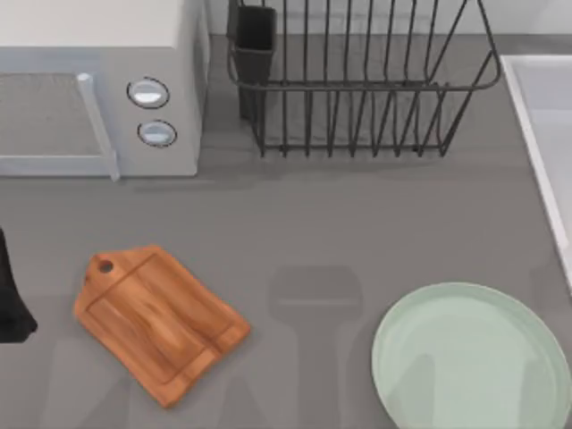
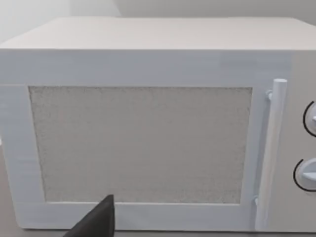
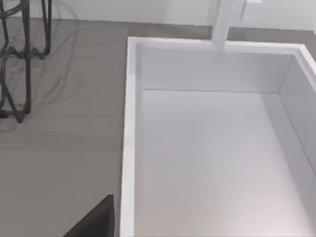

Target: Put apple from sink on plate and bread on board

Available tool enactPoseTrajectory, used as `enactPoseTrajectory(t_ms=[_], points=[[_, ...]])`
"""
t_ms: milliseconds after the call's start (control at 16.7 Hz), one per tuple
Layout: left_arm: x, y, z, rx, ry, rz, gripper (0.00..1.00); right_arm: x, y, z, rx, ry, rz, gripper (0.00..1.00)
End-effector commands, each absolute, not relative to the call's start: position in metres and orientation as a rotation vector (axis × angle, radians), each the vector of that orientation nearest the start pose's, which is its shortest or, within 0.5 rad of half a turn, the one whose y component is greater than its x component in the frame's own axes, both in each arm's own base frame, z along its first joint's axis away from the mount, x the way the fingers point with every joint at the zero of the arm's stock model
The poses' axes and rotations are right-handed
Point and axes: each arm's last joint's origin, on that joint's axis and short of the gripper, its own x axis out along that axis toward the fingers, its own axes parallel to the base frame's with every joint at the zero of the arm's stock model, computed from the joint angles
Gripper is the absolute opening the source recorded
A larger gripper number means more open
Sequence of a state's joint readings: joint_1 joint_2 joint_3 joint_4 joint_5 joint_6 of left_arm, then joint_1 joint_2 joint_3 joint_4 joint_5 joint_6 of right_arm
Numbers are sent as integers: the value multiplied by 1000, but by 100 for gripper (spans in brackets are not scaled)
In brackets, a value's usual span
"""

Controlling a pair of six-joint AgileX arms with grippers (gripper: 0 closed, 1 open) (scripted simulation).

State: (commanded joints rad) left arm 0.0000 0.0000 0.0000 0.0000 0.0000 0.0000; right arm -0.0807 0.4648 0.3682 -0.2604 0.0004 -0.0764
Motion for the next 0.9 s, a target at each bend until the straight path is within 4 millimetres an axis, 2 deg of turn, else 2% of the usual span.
enactPoseTrajectory(t_ms=[240,420,660,900], points=[[106,-1,160,0,0,0,100,183,-26,245,-84,687,-90,100],[106,-1,160,0,0,0,100,234,-44,245,-81,949,-90,100],[106,-1,160,0,0,0,100,298,-74,215,-51,1265,-63,100],[106,-1,160,0,0,0,100,339,-98,177,-12,1484,-27,100]])
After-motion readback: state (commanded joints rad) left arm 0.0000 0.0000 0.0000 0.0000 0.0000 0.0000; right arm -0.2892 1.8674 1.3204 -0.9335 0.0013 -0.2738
